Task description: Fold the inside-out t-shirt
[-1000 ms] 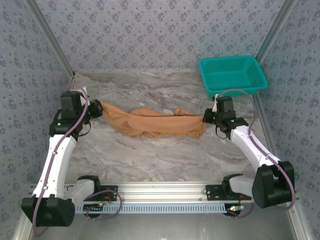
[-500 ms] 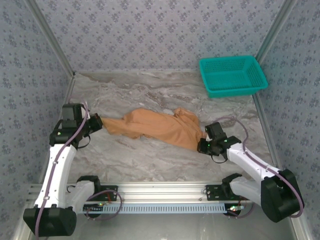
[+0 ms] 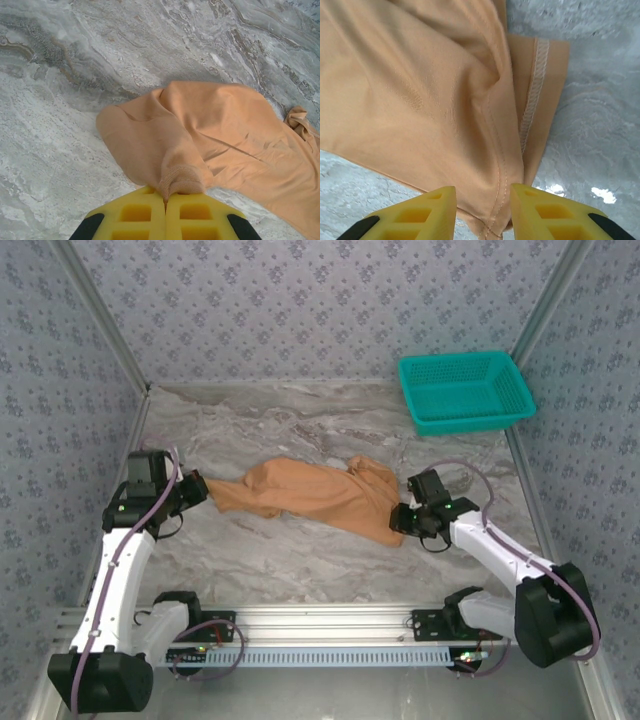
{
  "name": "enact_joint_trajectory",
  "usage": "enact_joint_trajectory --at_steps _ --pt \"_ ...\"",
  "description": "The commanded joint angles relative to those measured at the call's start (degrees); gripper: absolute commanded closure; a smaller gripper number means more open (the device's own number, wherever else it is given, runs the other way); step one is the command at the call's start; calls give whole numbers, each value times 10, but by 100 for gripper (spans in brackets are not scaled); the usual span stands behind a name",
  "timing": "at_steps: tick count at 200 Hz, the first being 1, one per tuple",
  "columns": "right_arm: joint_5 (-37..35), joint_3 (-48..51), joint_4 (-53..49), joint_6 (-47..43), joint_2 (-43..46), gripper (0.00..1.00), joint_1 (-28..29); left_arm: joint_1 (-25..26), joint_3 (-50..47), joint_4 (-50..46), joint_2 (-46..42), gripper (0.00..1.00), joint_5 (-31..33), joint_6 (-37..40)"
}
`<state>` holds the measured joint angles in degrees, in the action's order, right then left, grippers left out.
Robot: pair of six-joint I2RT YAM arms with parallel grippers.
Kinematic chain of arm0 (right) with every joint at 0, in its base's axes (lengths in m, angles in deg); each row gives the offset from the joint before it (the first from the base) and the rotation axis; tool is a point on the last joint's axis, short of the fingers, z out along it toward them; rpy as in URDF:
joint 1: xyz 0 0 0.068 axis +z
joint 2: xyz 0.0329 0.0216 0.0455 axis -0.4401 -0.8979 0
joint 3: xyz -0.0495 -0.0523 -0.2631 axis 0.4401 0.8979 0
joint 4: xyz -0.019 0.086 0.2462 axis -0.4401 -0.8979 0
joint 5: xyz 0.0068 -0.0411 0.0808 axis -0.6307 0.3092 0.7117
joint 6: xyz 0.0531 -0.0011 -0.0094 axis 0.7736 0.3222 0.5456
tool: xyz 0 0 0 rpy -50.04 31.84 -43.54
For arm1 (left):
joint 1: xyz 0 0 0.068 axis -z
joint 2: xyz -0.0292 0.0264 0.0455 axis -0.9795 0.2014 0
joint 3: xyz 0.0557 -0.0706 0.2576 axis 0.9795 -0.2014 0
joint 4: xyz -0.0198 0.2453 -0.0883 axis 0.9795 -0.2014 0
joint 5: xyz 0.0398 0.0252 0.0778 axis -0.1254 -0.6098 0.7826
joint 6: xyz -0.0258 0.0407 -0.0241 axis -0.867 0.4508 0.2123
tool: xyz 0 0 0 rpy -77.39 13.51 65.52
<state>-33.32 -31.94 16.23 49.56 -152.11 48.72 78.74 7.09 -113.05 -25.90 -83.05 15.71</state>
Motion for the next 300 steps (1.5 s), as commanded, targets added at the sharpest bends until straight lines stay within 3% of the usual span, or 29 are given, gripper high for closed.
enact_joint_trajectory --at_steps 1,71,160,260,300 --pt "-35 -17 -49 -10 -9 65 27 -4 4 11 3 100 -17 -4" --pt "-171 -117 -168 -50 -93 48 161 -4 12 37 6 100 -25 -2" --pt "-138 -123 -161 -65 -177 44 175 -4 19 48 15 100 -37 -2" --pt "-121 -102 -147 -56 -222 58 165 -4 21 49 12 100 -37 -3" --pt "-120 -99 -145 -50 -225 77 161 -4 20 51 13 100 -38 -3"
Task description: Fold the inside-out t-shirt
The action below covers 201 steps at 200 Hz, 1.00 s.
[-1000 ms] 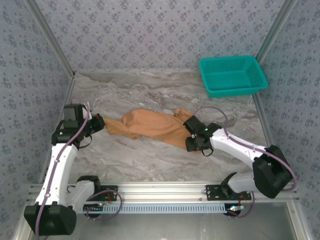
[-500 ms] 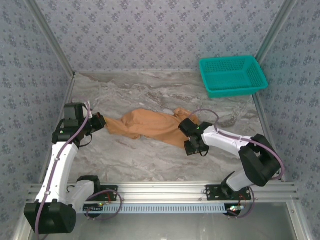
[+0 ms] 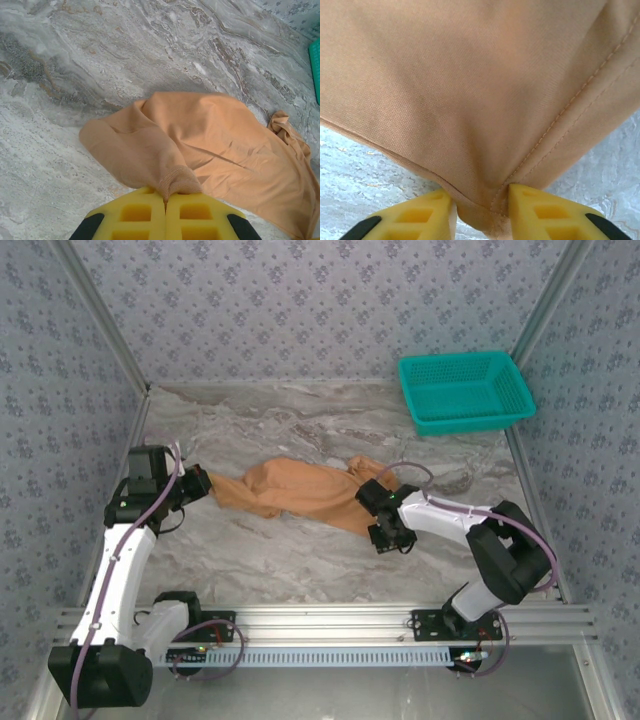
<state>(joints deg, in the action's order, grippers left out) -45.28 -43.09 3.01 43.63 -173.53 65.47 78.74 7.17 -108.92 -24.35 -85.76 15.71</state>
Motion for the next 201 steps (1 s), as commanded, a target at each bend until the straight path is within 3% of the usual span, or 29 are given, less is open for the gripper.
enact_joint_trajectory --at_steps 1,42,83,119,154,201 --pt "0 12 -13 9 -11 77 -6 -4 19 11 -3 100 -10 -3" --pt "-33 6 -25 4 28 100 -7 -4 19 10 -11 100 -4 -6" --pt "-66 -79 -83 -47 170 100 -31 -4 67 8 -14 100 26 -38" --pt "-30 -211 -38 -121 291 100 -131 -4 185 3 -22 100 69 -48" --pt "-41 -378 0 -168 289 100 -149 -4 331 -9 -11 100 85 -46" --pt "-70 -519 -3 -210 295 100 -145 -4 483 -54 -13 100 147 -16"
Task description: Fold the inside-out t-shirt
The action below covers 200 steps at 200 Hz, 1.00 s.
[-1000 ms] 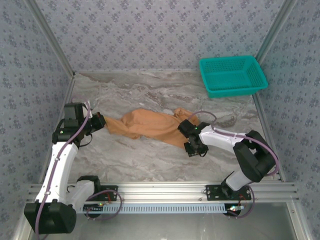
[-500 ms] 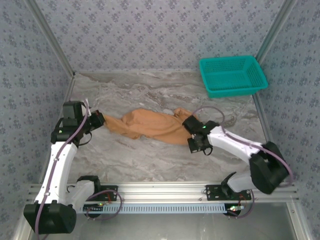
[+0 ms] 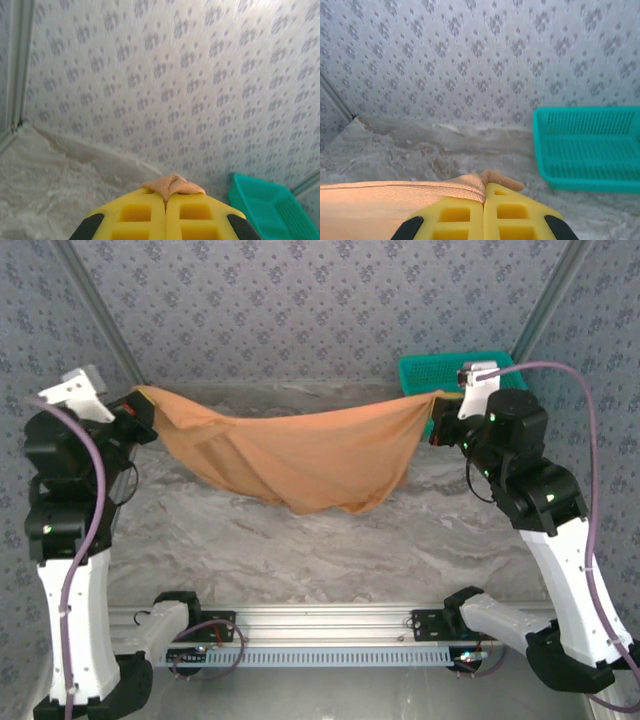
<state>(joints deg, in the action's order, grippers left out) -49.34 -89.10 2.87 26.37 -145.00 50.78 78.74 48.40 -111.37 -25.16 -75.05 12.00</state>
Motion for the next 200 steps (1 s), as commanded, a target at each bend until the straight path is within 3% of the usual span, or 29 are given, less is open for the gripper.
enact_joint_trajectory --at_steps 1,50,83,98,126,170,200 --pt "-30 -61 -2 -38 10 100 2 -4 74 -31 -4 100 40 22" --pt "-23 -171 -13 -44 40 100 14 -4 295 -85 39 100 47 77" --pt "-62 -194 -24 -71 49 100 14 -4 441 -161 107 100 75 106" --pt "-77 -177 -14 -95 51 100 14 -4 466 -172 134 100 92 120" --pt "-187 -148 15 -145 14 100 11 -4 473 -162 190 100 140 146" --pt "-118 -181 18 -116 -137 100 -16 -4 465 -138 318 100 119 127" --pt "-76 -263 29 -98 -225 100 -58 -27 611 -166 424 100 103 118"
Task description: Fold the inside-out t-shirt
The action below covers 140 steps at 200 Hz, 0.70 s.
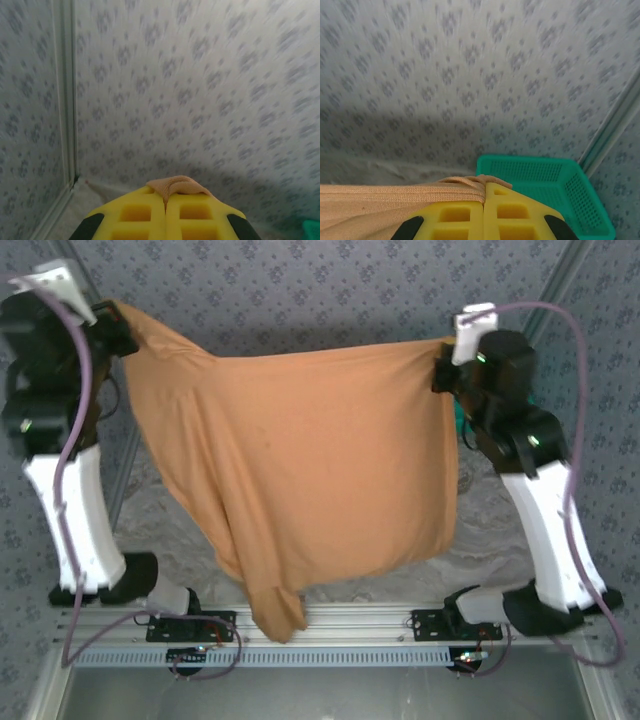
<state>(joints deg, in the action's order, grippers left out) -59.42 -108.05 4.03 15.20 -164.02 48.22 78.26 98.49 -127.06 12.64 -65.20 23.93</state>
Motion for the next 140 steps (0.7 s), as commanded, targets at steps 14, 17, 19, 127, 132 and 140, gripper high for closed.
enact_joint_trajectory --at_steps 14,17,19,127,132,140 --pt "53 -139 7 29 -82 100 -56 -50 212 -29 101 100 -30 -28" --pt "61 -156 3 32 -92 100 -60 -56 229 -31 111 100 -38 -35" --pt "66 -168 -1 33 -100 100 -62 -61 237 -32 115 100 -44 -40" --pt "150 78 0 87 24 100 -53 -101 -212 37 -144 100 -268 -101" --pt "153 121 -2 96 43 100 -51 -97 -285 64 -181 100 -278 -106" --pt "167 190 -7 114 73 100 -50 -88 -405 93 -241 100 -286 -108"
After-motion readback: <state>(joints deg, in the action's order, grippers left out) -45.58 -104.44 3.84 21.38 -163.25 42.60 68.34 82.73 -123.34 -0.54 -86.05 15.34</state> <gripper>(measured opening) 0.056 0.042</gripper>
